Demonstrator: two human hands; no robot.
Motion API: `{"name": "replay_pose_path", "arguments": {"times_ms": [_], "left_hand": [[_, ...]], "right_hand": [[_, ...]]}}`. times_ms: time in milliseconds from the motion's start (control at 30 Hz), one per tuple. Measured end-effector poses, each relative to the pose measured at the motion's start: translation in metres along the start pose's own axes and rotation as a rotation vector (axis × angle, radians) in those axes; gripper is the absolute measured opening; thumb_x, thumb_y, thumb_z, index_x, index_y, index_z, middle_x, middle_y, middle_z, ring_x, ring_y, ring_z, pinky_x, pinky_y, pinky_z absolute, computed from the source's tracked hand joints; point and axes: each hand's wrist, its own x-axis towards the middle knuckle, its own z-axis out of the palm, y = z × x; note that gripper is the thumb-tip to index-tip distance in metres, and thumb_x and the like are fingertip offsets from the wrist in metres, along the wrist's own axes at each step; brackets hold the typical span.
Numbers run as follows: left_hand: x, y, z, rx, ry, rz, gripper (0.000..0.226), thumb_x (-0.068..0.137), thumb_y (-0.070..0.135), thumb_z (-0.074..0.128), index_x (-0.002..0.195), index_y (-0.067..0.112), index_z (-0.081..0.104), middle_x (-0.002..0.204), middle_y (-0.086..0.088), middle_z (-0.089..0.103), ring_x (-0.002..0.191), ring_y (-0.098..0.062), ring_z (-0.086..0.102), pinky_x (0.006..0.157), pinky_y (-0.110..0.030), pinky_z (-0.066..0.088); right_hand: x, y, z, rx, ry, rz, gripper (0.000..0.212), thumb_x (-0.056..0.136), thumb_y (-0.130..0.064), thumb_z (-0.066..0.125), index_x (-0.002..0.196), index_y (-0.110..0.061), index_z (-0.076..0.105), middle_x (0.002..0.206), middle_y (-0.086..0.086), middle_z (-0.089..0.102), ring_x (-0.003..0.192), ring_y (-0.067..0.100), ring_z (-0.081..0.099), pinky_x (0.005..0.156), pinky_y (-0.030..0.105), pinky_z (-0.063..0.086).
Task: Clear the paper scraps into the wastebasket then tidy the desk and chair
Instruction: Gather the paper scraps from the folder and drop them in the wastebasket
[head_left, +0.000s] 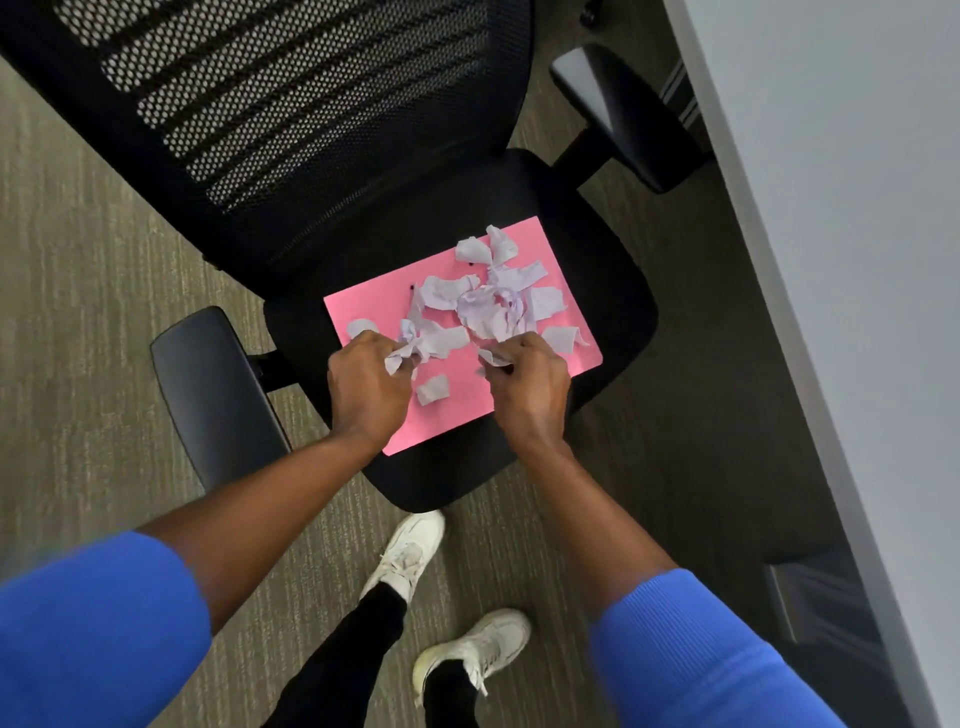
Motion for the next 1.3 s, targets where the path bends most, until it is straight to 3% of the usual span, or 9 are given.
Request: {"name": "replay_pose_path", "arguments": {"times_ms": [133, 267, 400, 633, 767, 900, 1100, 1233, 1300], "left_hand": [[-0.031, 0.015, 0.002, -0.072, -0.024, -0.056, 0.026, 0.095, 0.023, 0.078, 0.103, -0.002, 0.08, 0.102, -0.015, 0.077, 0.09, -0.033, 0.072, 0.081, -0.04, 0.057], [-0.072, 0.03, 0.015, -0.118, -0.091, -0.051, 0.022, 0.094, 0.022, 0.08, 0.1, 0.0, 0.079, 0.098, -0.014, 0.077, 0.089, -0.031, 0.072, 0.08, -0.035, 0.054], [-0.113, 0.043, 0.04, -0.092, -0.21, -0.01, 0.02, 0.095, 0.023, 0.079, 0.096, 0.003, 0.078, 0.096, -0.011, 0.077, 0.087, -0.028, 0.071, 0.079, -0.031, 0.047], [-0.189, 0.074, 0.104, -0.061, -0.399, 0.144, 0.019, 0.093, 0.021, 0.08, 0.101, 0.005, 0.083, 0.102, -0.009, 0.078, 0.093, -0.028, 0.075, 0.088, -0.041, 0.057], [-0.231, 0.091, 0.144, -0.042, -0.478, 0.23, 0.017, 0.092, 0.019, 0.081, 0.103, 0.006, 0.083, 0.102, -0.008, 0.078, 0.093, -0.026, 0.075, 0.086, -0.032, 0.053], [-0.273, 0.108, 0.184, -0.031, -0.591, 0.275, 0.012, 0.091, 0.014, 0.081, 0.102, 0.009, 0.083, 0.1, -0.008, 0.076, 0.09, -0.025, 0.074, 0.081, -0.025, 0.047], [-0.342, 0.114, 0.253, -0.013, -0.736, 0.186, 0.014, 0.092, 0.015, 0.078, 0.096, 0.002, 0.082, 0.098, -0.015, 0.081, 0.096, -0.032, 0.076, 0.085, -0.033, 0.059], [-0.375, 0.11, 0.3, -0.008, -0.839, 0.176, 0.025, 0.096, 0.023, 0.074, 0.107, 0.001, 0.079, 0.109, -0.019, 0.079, 0.103, -0.033, 0.076, 0.092, -0.042, 0.059], [-0.389, 0.103, 0.323, 0.034, -0.851, 0.22, 0.022, 0.097, 0.021, 0.072, 0.103, 0.002, 0.081, 0.105, -0.023, 0.08, 0.098, -0.036, 0.077, 0.084, -0.041, 0.057]], "right_hand": [[-0.041, 0.025, -0.018, 0.054, 0.002, 0.152, 0.021, 0.093, -0.009, 0.079, 0.112, -0.015, 0.083, 0.112, -0.004, 0.073, 0.098, 0.006, 0.067, 0.088, 0.027, 0.062], [-0.091, 0.056, -0.034, 0.11, 0.079, 0.267, 0.017, 0.091, -0.006, 0.076, 0.097, -0.018, 0.086, 0.096, -0.008, 0.073, 0.082, -0.003, 0.063, 0.072, 0.002, 0.044], [-0.138, 0.095, -0.049, 0.159, 0.156, 0.442, 0.023, 0.087, 0.001, 0.077, 0.096, -0.017, 0.088, 0.093, -0.006, 0.074, 0.081, -0.001, 0.065, 0.07, 0.002, 0.041], [-0.216, 0.176, -0.072, 0.196, 0.258, 0.681, 0.021, 0.087, -0.006, 0.084, 0.104, -0.019, 0.086, 0.094, -0.004, 0.078, 0.078, 0.002, 0.062, 0.069, -0.004, 0.038], [-0.259, 0.227, -0.077, 0.258, 0.253, 0.845, 0.023, 0.093, -0.013, 0.08, 0.115, -0.014, 0.083, 0.104, 0.011, 0.083, 0.089, 0.013, 0.067, 0.074, 0.009, 0.04], [-0.299, 0.277, -0.077, 0.293, 0.222, 0.995, 0.041, 0.1, -0.029, 0.072, 0.139, -0.014, 0.07, 0.139, 0.008, 0.07, 0.135, 0.03, 0.061, 0.115, 0.037, 0.045], [-0.333, 0.346, -0.086, 0.258, 0.32, 0.969, 0.024, 0.097, -0.02, 0.075, 0.117, -0.008, 0.081, 0.111, 0.017, 0.081, 0.104, 0.035, 0.077, 0.095, 0.049, 0.059], [-0.352, 0.396, -0.087, 0.483, 0.322, 1.108, 0.008, 0.095, -0.018, 0.075, 0.095, -0.023, 0.08, 0.09, -0.001, 0.082, 0.099, 0.028, 0.078, 0.09, 0.04, 0.065], [-0.357, 0.418, -0.081, 0.436, 0.428, 1.166, 0.011, 0.089, -0.014, 0.083, 0.098, -0.009, 0.082, 0.096, 0.013, 0.082, 0.097, 0.033, 0.079, 0.089, 0.046, 0.065]]}}
